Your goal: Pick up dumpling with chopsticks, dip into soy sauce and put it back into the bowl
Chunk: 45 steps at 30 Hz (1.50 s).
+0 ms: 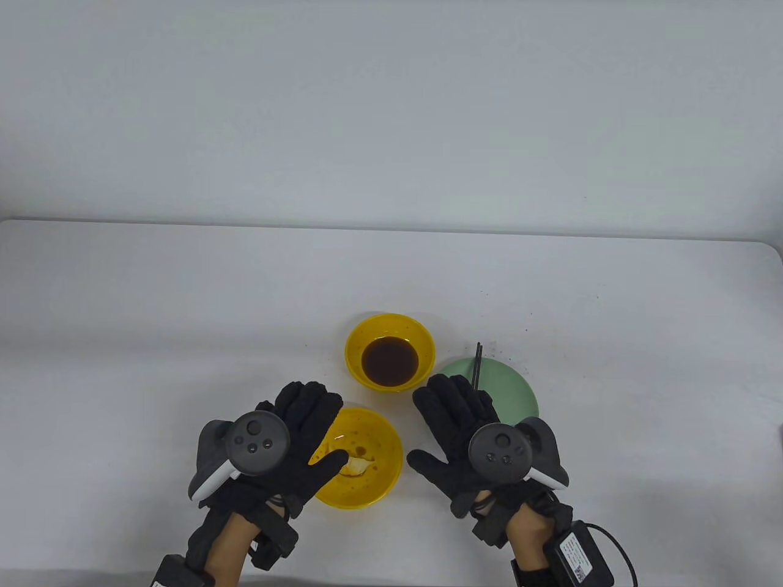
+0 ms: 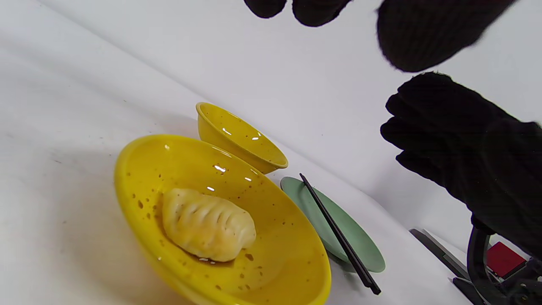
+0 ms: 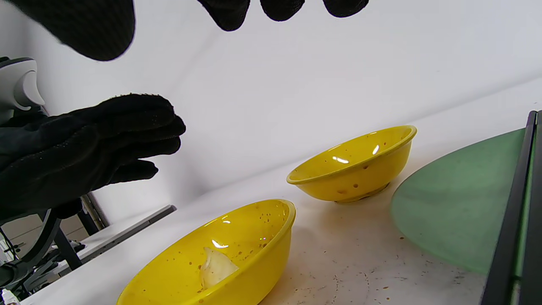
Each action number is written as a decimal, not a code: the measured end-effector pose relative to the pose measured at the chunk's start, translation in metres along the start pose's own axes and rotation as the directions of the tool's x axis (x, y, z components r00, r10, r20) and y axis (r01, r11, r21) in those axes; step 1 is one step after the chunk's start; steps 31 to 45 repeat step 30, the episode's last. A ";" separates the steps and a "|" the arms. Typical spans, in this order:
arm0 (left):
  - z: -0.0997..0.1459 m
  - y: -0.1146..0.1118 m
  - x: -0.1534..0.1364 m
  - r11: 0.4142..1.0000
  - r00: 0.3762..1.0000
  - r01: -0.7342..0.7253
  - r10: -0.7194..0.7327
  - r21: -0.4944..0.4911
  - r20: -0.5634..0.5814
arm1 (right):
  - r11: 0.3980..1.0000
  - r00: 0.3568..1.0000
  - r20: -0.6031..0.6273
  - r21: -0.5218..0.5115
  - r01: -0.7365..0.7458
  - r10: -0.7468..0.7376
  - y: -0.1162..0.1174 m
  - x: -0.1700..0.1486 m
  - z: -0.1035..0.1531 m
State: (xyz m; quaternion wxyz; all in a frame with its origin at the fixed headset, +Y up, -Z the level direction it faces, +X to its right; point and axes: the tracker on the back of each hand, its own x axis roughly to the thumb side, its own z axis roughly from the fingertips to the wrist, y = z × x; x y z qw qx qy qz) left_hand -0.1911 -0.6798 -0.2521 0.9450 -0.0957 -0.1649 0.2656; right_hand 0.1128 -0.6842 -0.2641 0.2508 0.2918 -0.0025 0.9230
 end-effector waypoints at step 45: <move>0.000 -0.001 -0.001 1.000 1.000 0.020 -0.020 -0.010 -0.020 | 0.998 1.000 -0.014 0.056 -0.021 0.022 0.011 0.002 -0.004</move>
